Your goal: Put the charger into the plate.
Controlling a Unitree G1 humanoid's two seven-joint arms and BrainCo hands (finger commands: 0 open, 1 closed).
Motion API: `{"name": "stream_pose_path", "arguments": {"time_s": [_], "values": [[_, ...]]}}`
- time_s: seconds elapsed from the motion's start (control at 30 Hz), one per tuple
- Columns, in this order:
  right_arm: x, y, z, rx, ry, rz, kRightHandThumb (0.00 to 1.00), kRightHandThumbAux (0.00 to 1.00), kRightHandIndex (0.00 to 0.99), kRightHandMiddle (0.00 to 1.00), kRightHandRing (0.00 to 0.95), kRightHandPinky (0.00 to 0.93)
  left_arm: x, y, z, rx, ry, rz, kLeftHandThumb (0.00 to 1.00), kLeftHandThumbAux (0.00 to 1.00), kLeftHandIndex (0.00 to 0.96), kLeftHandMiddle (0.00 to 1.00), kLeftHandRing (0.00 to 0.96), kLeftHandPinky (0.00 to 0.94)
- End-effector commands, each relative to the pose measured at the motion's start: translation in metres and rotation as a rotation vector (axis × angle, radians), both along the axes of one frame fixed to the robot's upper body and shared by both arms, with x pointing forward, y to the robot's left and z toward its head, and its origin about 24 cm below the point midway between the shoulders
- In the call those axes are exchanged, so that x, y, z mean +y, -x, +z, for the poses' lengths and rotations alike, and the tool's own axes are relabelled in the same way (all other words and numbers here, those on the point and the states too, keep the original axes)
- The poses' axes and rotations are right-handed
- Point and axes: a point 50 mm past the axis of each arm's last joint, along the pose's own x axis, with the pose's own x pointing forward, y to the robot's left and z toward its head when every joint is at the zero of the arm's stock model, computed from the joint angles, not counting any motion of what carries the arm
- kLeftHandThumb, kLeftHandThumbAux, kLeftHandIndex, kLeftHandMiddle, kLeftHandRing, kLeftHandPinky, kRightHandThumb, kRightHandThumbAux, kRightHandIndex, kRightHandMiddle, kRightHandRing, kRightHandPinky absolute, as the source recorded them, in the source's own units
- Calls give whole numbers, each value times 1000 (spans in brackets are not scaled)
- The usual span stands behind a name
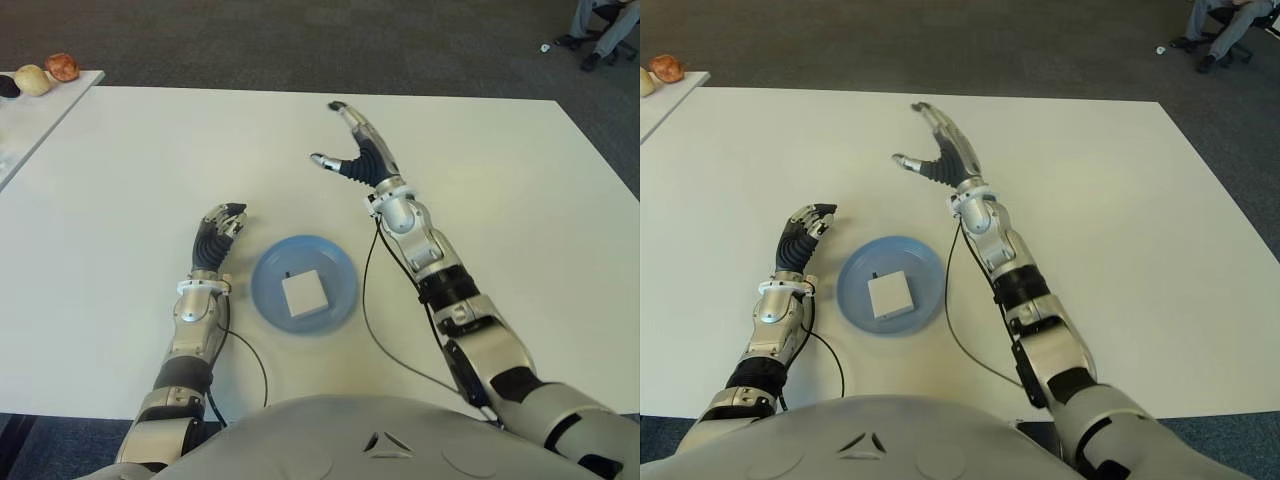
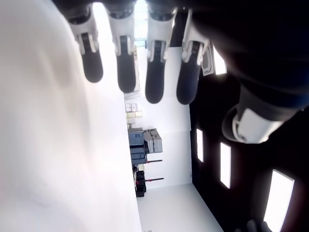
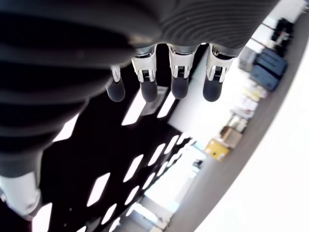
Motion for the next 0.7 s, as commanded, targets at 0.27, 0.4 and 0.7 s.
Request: {"name": "stream_pose_path", "arguments": {"time_s": [0.27, 0.4, 0.7], "values": [[9, 13, -33, 106, -267, -43, 82, 681, 0, 0, 0, 0, -10, 38, -44, 243, 50, -1, 0, 530, 336, 289, 239, 224], [8, 18, -41, 134, -310, -46, 75, 710, 0, 0, 0, 8, -10, 38, -45, 239, 49, 0, 0, 529, 331, 291, 247, 234], [7, 29, -55, 166, -338, -44, 21, 783, 6, 13, 6, 42, -7, 39, -46, 238, 55, -4, 0, 555, 294, 299, 264, 249]]}}
